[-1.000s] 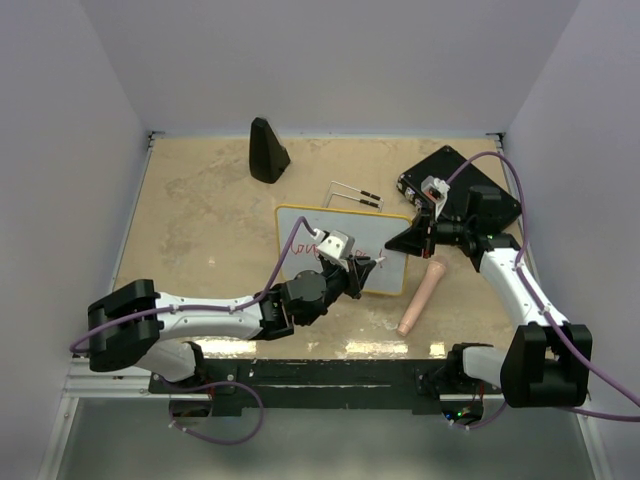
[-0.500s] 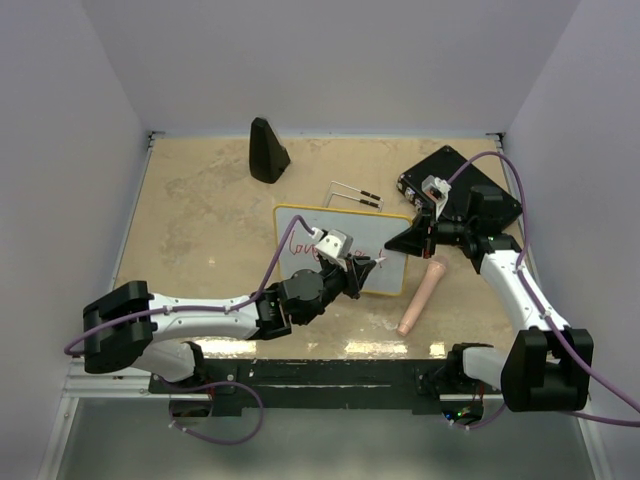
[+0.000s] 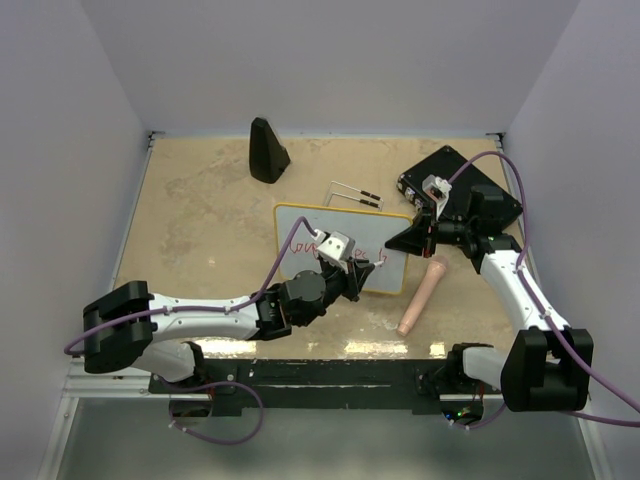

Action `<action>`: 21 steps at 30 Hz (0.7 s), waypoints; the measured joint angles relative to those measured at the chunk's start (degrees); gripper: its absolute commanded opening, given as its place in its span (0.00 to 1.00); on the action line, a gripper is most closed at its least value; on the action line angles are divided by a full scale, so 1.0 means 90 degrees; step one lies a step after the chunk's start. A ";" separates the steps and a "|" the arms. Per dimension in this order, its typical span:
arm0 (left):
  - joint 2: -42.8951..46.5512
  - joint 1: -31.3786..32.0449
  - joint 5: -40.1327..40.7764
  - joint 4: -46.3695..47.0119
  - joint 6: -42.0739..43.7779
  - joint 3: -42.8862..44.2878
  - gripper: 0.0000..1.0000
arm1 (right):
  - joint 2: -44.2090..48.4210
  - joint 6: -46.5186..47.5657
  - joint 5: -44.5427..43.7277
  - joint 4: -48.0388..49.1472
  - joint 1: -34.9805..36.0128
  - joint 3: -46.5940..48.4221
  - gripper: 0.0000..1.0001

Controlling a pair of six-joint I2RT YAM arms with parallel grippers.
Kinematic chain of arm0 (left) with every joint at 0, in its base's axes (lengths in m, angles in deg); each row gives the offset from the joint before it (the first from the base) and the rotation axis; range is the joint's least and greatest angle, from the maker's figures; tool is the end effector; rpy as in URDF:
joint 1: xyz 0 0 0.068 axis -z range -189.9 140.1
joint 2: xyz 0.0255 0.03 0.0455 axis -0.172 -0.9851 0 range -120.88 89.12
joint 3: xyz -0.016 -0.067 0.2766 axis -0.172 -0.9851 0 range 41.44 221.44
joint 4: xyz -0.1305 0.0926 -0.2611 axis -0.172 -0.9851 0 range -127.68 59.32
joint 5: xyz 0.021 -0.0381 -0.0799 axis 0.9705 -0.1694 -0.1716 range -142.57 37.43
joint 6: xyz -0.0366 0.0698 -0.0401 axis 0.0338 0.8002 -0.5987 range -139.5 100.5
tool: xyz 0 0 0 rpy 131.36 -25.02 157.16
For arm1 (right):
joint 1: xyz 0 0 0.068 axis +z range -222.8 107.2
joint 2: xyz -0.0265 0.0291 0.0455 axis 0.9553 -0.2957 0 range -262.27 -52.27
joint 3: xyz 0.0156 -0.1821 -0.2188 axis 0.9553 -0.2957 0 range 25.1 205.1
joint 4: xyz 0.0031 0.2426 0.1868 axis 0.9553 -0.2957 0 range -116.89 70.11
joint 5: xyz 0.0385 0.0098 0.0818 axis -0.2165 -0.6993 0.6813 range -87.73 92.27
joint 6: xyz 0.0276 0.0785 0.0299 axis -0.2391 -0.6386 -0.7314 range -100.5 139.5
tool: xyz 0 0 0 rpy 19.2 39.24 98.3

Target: Write a sentence on the whiteboard

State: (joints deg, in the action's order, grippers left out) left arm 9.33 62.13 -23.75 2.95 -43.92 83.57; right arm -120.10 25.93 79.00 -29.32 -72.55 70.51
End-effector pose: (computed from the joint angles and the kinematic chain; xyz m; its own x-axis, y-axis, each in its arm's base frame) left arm 0.1538 -0.3512 0.2447 -0.3030 -0.2400 -0.9223 0.6148 0.6902 -0.3815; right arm 0.2866 0.0778 0.2651 -0.4317 -0.0277 -0.9016 -0.8816 0.2243 0.4152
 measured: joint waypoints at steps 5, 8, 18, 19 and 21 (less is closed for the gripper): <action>0.0000 0.0002 0.0036 -0.0092 0.0000 0.0000 0.00 | 0.0000 0.0000 0.0000 0.0007 0.0000 0.0000 0.00; 0.0000 0.0007 0.0049 -0.0143 0.0000 0.0000 0.00 | 0.0000 0.0000 -0.0005 0.0010 0.0000 0.0000 0.00; -0.0019 0.0007 0.0044 -0.0175 0.0007 0.0214 0.00 | 0.0000 -0.0002 0.0034 0.0010 0.0000 0.0000 0.00; -0.0029 0.0007 0.0044 -0.0177 0.0007 0.0228 0.00 | 0.0000 -0.0002 0.0041 0.0010 0.0000 0.0000 0.00; -0.0068 0.0007 0.0041 -0.0175 0.0007 0.0267 0.00 | 0.0000 -0.0002 0.0049 0.0010 0.0000 -0.0002 0.00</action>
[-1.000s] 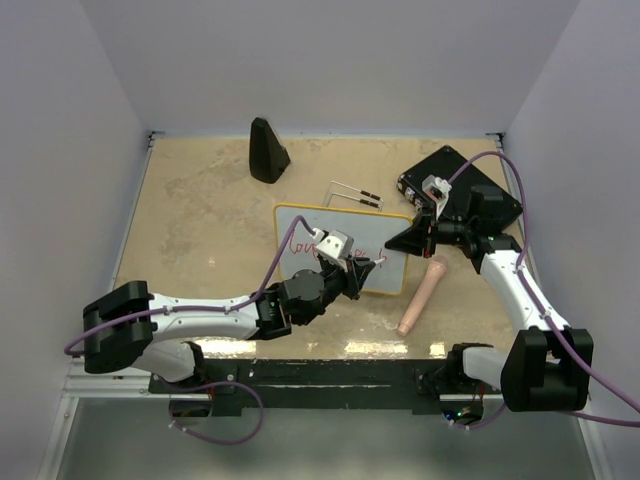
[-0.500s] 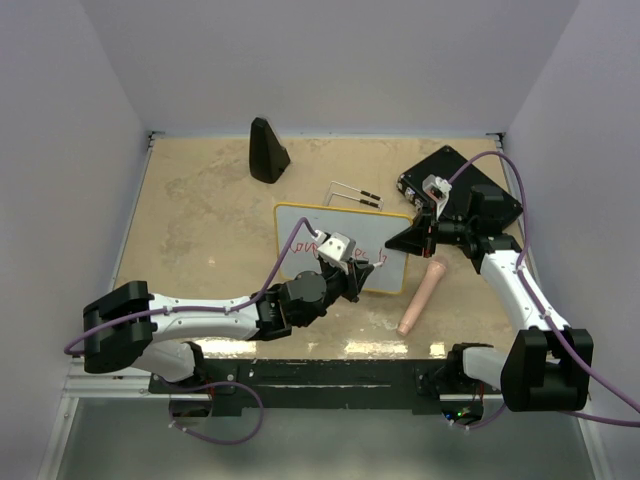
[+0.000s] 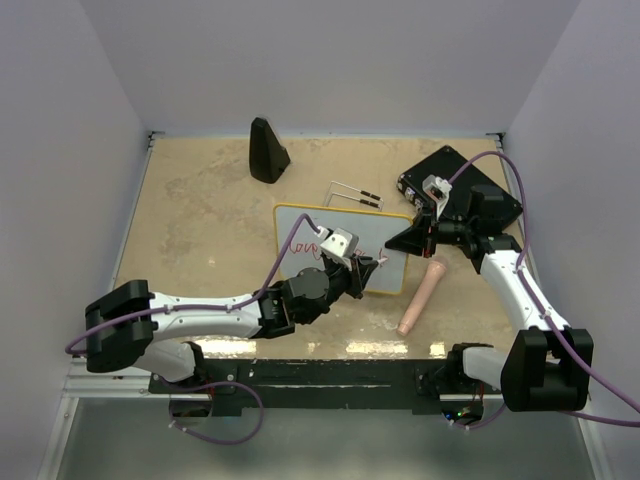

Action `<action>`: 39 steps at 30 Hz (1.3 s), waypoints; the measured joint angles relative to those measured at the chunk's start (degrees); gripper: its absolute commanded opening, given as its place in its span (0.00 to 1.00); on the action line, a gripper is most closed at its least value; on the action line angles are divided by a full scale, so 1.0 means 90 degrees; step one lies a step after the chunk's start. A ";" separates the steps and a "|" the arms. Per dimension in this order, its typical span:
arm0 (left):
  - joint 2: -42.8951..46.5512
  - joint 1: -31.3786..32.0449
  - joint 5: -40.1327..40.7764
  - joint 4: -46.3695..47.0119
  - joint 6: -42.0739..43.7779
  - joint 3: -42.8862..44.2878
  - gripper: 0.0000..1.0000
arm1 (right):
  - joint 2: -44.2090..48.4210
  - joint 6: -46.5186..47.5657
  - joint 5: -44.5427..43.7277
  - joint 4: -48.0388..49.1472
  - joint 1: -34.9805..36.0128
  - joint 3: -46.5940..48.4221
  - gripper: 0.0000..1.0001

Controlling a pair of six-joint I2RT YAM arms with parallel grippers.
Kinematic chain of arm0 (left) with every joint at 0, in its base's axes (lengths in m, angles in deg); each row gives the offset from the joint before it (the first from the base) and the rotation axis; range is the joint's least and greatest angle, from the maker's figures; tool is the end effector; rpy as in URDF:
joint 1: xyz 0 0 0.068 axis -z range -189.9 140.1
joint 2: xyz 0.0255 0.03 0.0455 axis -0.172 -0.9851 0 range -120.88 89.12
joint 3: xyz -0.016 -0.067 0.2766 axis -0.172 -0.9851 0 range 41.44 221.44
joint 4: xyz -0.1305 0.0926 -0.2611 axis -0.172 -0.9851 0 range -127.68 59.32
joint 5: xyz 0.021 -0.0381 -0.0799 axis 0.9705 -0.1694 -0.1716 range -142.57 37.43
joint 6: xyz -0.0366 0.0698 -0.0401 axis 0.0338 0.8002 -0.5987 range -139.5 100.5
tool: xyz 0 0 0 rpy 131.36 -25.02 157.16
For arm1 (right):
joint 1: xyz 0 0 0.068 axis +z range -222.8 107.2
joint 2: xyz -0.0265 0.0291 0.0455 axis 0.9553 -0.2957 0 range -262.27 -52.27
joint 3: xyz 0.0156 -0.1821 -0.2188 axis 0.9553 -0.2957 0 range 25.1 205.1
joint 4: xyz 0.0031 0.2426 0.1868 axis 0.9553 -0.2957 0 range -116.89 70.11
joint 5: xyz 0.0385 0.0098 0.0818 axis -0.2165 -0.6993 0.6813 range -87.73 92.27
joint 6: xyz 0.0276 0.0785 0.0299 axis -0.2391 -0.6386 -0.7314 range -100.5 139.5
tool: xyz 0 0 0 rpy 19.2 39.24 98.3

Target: Write a sentence on the whiteboard

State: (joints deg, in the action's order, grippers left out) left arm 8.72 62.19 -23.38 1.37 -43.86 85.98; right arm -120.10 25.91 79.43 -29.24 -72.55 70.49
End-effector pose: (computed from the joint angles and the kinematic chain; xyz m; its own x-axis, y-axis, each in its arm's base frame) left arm 0.1559 -0.3576 0.2543 -0.2995 -0.2441 -0.9223 0.6120 0.6924 -0.3820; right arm 0.2861 0.0779 0.2654 -0.4309 -0.0268 -0.9020 -0.8833 0.2170 0.4155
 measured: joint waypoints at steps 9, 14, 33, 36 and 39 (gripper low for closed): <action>-0.0049 0.0005 -0.0051 -0.0058 -0.0012 0.0005 0.00 | 0.0000 0.0002 -0.0002 0.0000 0.0000 0.0000 0.00; -0.0070 0.0005 -0.0107 -0.0165 -0.0073 0.0005 0.00 | 0.0000 0.0002 -0.0005 0.0005 0.0000 0.0000 0.00; -0.0134 0.0007 -0.0228 -0.0491 -0.0277 0.0022 0.00 | 0.0000 0.0007 -0.0007 0.0046 0.0000 -0.0005 0.00; -0.0214 0.0005 -0.0240 -0.0495 -0.0223 0.0148 0.00 | 0.0000 0.0010 -0.0010 0.0061 0.0000 -0.0007 0.00; -0.0311 0.0007 -0.0267 -0.0495 -0.0155 0.0333 0.00 | 0.0000 0.0007 -0.0010 0.0080 -0.0002 -0.0010 0.00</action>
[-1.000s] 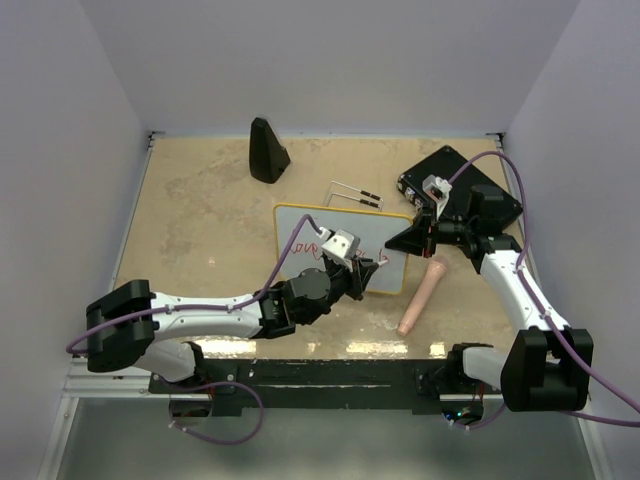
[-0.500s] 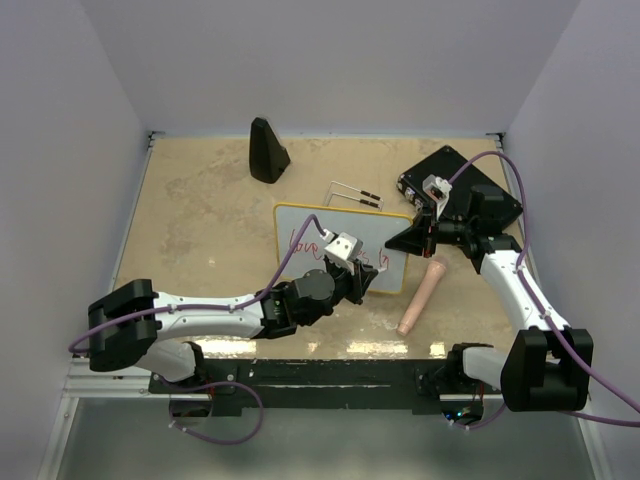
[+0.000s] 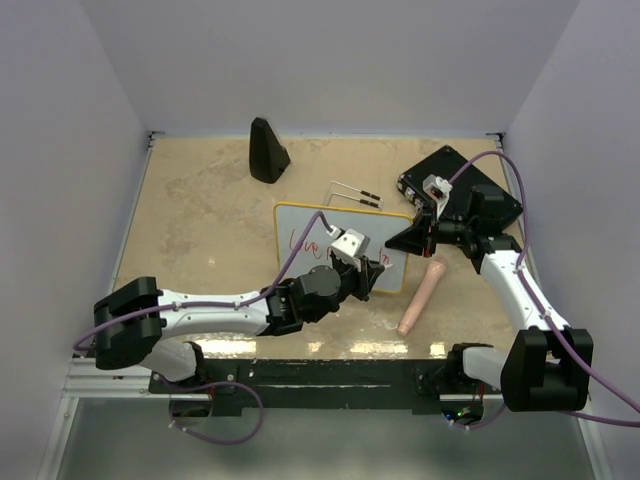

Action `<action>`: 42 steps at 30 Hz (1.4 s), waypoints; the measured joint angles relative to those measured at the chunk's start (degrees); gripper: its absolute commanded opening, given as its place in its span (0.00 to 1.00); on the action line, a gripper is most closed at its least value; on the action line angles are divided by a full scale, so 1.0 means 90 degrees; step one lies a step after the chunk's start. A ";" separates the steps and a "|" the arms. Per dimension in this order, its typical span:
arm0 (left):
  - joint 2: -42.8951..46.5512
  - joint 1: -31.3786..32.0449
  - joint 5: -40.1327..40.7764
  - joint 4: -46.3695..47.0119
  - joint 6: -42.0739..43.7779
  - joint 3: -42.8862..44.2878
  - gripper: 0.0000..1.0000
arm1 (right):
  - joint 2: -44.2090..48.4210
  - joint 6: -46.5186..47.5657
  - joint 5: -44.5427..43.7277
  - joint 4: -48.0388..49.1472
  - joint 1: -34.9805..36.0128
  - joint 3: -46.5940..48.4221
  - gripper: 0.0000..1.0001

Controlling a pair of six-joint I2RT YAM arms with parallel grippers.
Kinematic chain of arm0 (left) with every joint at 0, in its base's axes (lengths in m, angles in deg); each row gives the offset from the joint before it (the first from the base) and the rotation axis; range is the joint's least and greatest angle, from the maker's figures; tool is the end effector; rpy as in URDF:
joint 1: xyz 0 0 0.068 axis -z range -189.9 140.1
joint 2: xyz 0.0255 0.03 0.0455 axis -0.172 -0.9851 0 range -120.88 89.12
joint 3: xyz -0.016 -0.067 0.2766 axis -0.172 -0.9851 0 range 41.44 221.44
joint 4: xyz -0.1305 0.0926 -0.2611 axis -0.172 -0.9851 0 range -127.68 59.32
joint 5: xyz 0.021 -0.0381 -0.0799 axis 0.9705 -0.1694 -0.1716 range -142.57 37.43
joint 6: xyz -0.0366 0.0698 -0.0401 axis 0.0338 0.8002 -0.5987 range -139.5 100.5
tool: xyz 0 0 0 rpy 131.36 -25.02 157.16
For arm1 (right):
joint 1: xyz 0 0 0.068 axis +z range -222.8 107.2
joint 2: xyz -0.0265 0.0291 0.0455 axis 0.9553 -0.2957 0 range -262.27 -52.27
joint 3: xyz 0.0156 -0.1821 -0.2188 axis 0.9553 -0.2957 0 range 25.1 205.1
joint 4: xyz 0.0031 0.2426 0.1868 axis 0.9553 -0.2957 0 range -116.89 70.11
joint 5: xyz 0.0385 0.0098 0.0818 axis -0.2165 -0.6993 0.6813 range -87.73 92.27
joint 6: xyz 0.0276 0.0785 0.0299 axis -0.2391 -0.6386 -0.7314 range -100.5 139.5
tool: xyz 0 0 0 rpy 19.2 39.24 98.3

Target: Write a sentence on the whiteboard

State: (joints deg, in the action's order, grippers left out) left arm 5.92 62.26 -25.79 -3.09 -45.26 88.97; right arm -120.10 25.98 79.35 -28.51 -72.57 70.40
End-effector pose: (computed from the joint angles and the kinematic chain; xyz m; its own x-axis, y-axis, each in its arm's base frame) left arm 0.1571 -0.3723 0.2463 -0.3487 -0.1829 -0.9192 0.6236 0.6869 -0.3732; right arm 0.2867 0.0778 0.2657 -0.4197 -0.0270 -0.9073 -0.8881 0.2186 0.4043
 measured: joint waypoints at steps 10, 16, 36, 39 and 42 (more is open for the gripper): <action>0.0328 -0.0002 -0.0306 0.0012 0.0153 -0.0044 0.00 | 0.0000 -0.0012 0.0051 -0.0010 0.0002 0.0000 0.00; 0.1107 -0.0002 -0.0491 -0.0080 0.0158 -0.0272 0.00 | 0.0046 -0.0012 0.0053 -0.0015 0.0002 0.0000 0.00; 0.1632 0.0046 -0.0964 -0.0131 -0.0010 -0.0981 0.00 | 0.0316 -0.0051 0.0056 -0.0032 0.0002 -0.0073 0.00; 0.1746 0.0046 -0.0962 -0.0134 -0.0012 -0.1117 0.00 | 0.0316 -0.0053 0.0056 -0.0032 0.0002 -0.0073 0.00; 0.1758 0.0046 -0.0964 -0.0151 -0.0010 -0.1144 0.00 | 0.0316 -0.0053 0.0056 -0.0032 0.0002 -0.0073 0.00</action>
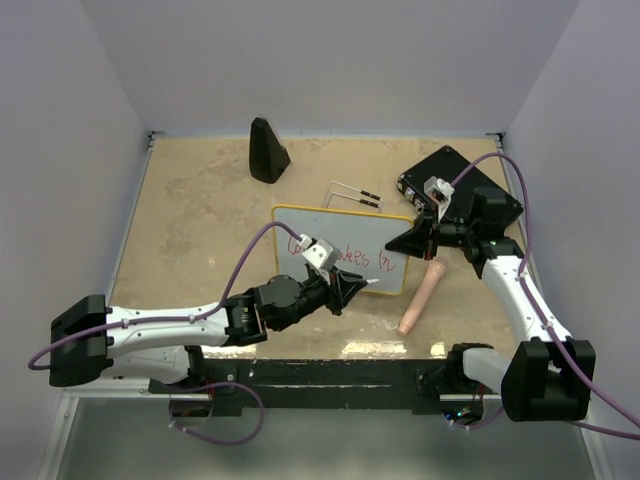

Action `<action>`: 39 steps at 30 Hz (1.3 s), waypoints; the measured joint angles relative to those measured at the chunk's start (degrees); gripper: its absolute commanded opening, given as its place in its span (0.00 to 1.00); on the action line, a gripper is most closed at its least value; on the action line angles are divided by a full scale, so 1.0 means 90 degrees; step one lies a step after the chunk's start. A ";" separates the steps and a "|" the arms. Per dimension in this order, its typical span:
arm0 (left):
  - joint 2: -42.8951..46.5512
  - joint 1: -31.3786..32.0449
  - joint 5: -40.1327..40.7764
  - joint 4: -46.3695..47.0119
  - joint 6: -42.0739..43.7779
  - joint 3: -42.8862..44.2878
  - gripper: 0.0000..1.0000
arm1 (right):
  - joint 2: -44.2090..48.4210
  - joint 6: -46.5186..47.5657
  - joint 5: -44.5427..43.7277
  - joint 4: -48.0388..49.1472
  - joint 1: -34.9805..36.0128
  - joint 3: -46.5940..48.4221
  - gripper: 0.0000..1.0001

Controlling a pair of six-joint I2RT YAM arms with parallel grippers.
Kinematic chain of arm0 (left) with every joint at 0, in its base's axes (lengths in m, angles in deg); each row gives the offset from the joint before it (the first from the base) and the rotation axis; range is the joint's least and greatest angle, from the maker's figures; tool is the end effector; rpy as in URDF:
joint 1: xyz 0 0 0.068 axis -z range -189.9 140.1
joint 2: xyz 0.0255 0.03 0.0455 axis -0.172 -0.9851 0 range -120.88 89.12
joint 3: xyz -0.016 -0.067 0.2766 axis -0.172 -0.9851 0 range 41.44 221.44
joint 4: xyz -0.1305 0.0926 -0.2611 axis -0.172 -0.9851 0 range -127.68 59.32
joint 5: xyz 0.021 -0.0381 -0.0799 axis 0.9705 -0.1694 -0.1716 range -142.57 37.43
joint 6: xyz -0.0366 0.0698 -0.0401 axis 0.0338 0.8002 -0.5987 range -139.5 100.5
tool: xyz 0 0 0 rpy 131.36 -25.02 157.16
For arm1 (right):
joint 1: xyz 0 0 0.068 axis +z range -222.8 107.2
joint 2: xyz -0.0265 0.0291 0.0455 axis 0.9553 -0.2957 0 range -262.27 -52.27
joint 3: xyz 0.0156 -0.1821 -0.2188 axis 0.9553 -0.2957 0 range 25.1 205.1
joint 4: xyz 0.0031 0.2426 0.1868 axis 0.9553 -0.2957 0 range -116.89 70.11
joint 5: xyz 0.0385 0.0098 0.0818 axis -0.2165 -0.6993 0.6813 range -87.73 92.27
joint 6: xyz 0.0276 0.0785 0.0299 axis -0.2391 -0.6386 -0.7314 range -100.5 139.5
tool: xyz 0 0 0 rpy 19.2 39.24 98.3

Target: Write a sentence on the whiteboard

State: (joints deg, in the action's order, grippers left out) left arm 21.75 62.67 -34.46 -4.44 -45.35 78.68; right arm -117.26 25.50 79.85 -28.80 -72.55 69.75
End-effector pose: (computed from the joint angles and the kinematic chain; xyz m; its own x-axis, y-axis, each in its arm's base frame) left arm 0.1267 -0.3217 0.2640 -0.3732 -0.1949 -0.9071 0.7237 0.5507 -0.4160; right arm 0.2770 0.0780 0.2744 -0.3968 -0.0243 -0.9176 -0.8994 0.2100 0.3833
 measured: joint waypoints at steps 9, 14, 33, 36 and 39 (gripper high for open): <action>-0.0015 0.0000 0.0010 0.0112 0.0024 -0.0007 0.00 | -0.0007 0.0000 0.0002 0.0002 0.0000 0.0000 0.00; -0.0364 0.0000 0.0012 0.0352 0.0180 0.0148 0.00 | -0.0044 0.0000 0.0000 0.0002 0.0000 0.0000 0.00; -0.1178 -0.0007 0.0685 0.0471 0.0508 0.1052 0.00 | -0.0044 -0.0002 0.0002 0.0002 -0.0007 0.0000 0.00; -0.1263 -0.0007 0.0709 0.0481 0.0520 0.1117 0.00 | -0.0044 -0.0005 0.0015 0.0002 -0.0090 0.0000 0.00; -0.1326 -0.0007 0.0746 0.0488 0.0539 0.1168 0.00 | -0.0044 -0.0005 0.0010 0.0005 -0.0158 0.0000 0.00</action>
State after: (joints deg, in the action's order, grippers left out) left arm 9.81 62.61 -27.75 -0.05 -40.49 89.19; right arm -117.65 25.45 79.94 -28.76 -73.97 69.75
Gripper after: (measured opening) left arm 0.182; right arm 0.055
